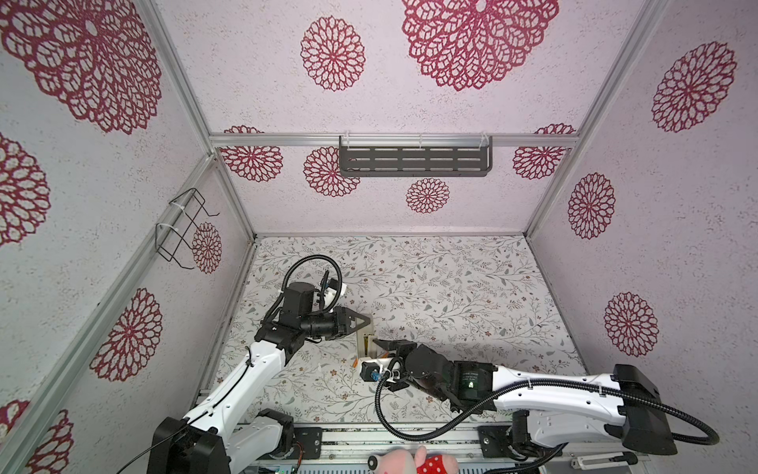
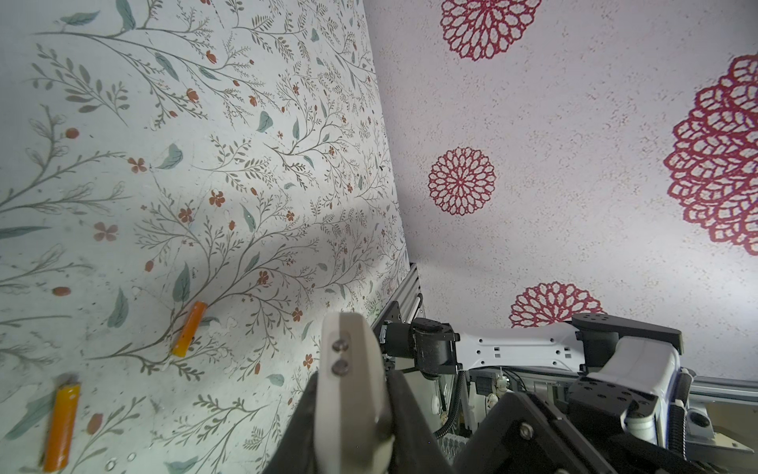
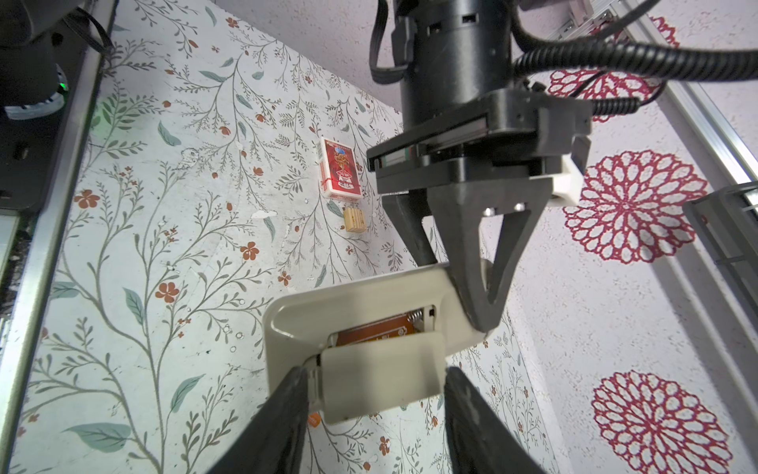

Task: Load the batteries into the remote control

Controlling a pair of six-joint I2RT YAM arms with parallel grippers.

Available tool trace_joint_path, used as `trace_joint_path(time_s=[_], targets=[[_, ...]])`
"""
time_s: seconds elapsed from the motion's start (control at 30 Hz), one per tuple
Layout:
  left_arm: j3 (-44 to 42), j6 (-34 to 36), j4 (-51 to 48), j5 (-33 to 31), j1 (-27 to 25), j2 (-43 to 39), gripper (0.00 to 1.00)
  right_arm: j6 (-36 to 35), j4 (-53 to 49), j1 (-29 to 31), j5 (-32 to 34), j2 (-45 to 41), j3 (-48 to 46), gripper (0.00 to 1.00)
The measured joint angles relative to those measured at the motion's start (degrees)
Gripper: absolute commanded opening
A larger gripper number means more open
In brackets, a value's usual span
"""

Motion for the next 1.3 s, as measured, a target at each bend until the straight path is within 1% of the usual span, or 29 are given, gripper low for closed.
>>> trace_joint_path(time_s=[0.63, 1.3], targets=[[-0.7, -0.28, 0.74, 0.44, 0.0, 0.44, 0.0, 0.02, 0.85, 0.0, 0.2, 0.0, 0.0, 0.53], [-1.62, -2.36, 6.01, 0.59, 0.04, 2.84, 0.0, 0.61, 1.05, -1.18, 0.39, 0.09, 0.0, 0.54]])
